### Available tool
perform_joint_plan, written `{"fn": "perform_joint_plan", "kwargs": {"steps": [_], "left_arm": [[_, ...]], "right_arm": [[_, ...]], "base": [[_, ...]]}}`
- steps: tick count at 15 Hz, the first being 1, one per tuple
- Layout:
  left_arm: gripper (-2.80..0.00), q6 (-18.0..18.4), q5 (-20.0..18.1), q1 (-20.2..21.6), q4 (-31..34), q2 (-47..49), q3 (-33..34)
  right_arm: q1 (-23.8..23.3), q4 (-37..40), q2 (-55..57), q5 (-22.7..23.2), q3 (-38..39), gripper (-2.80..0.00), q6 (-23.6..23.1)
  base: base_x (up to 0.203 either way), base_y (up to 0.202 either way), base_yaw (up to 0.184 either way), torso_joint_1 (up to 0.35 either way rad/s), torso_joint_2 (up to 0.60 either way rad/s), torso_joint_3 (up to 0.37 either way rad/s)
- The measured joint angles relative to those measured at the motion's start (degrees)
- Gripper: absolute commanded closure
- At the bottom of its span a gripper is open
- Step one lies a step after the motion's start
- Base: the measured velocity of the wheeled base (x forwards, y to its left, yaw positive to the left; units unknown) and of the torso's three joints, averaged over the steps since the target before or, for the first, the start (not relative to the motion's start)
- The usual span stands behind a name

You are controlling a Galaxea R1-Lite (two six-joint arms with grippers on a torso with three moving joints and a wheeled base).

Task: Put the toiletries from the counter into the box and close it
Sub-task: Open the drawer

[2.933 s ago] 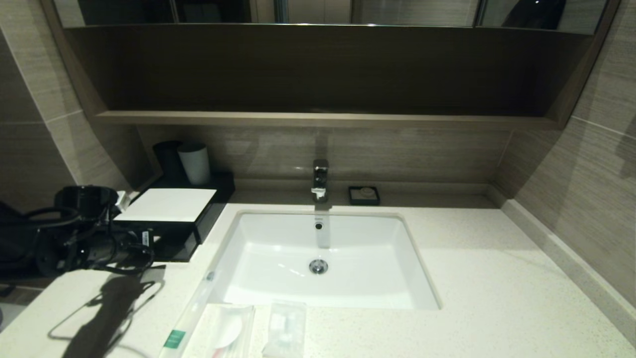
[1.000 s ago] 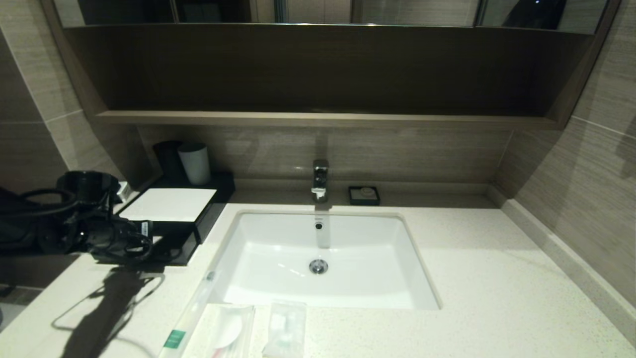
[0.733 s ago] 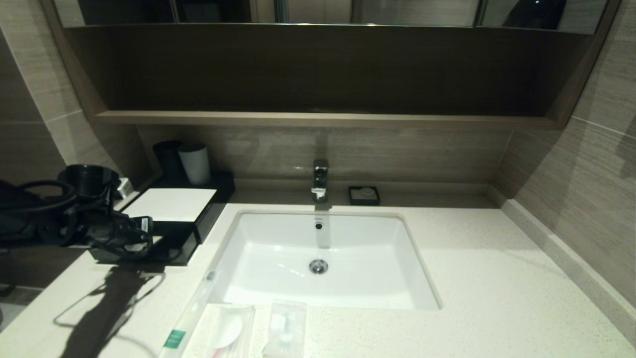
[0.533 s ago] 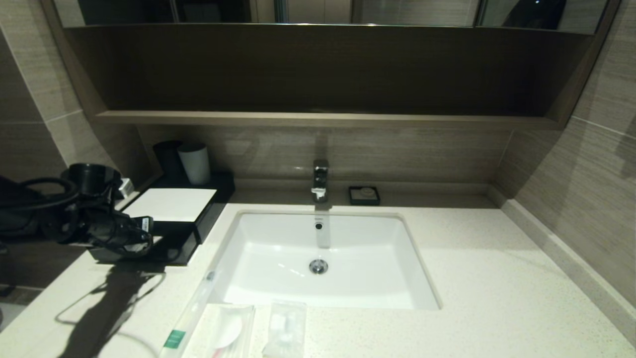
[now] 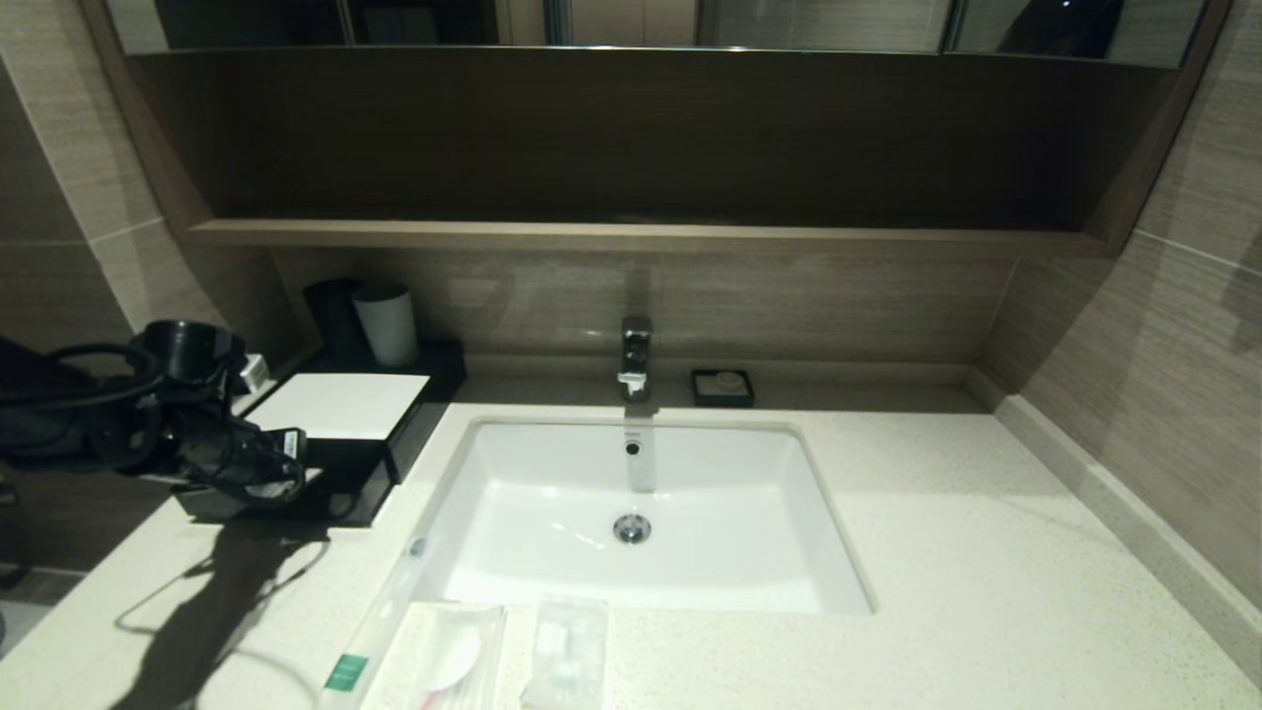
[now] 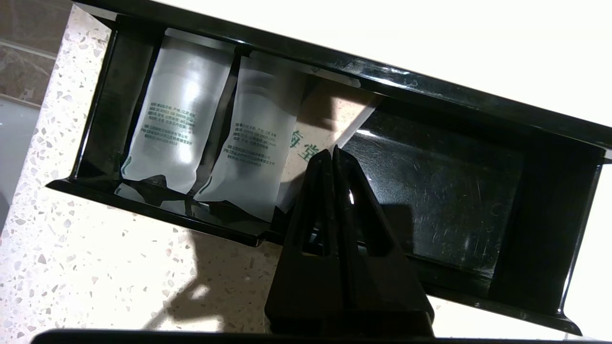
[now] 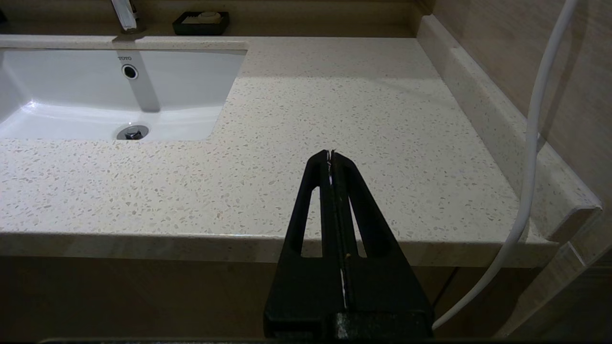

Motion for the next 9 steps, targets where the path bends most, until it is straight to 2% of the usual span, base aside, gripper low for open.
{"fn": "perform_joint_plan", "kwargs": {"steps": [9], "left_arm": [[0.00, -0.1, 0.0, 0.0, -0.1, 1.9, -0.4]], "right_arm": [[0.0, 0.0, 0.0, 0.0, 0.0, 0.00, 0.0]], "base": [[0.000, 0.000, 0.000, 0.000, 0.00, 0.000]]}}
